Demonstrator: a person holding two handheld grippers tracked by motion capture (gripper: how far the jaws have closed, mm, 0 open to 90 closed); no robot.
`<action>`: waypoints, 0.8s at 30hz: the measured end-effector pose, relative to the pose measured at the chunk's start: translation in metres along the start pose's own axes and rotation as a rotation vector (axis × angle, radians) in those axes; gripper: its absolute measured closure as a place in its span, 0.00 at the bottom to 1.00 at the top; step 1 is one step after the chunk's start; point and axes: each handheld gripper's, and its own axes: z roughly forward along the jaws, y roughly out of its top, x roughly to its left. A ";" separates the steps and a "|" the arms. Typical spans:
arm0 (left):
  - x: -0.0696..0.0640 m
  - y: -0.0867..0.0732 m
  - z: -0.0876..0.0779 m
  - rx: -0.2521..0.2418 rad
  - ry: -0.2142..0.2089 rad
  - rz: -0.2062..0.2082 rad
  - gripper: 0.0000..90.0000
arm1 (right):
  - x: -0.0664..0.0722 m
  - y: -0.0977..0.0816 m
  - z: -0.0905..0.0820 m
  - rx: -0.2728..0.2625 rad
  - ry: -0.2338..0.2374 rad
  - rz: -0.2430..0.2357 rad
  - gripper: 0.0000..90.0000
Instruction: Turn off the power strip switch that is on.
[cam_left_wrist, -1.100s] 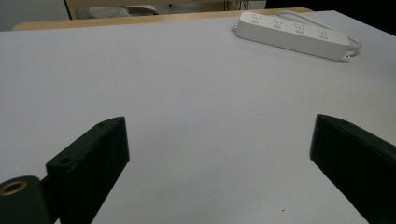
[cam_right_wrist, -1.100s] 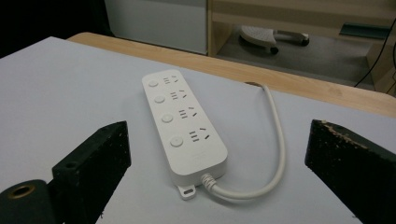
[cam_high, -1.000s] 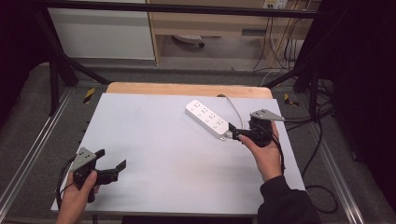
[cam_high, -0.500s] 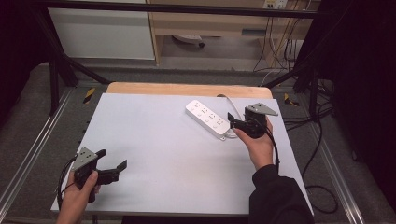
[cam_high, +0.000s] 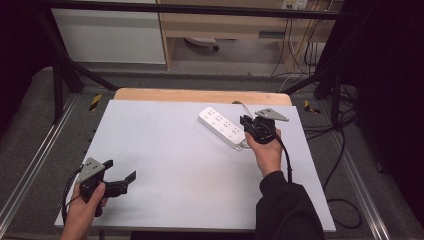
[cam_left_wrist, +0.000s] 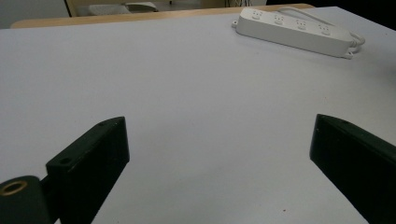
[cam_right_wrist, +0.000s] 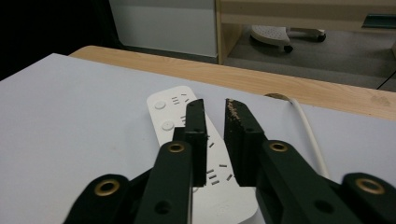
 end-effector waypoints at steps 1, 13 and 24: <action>0.000 0.000 0.000 -0.001 0.001 -0.001 0.05 | 0.001 0.000 0.001 -0.001 -0.006 0.001 0.94; -0.001 0.000 0.000 0.003 0.008 0.003 0.05 | 0.009 0.002 0.019 -0.015 -0.026 -0.013 1.00; 0.001 0.000 -0.001 -0.010 0.009 -0.006 0.05 | 0.018 -0.002 0.042 0.051 -0.013 -0.005 1.00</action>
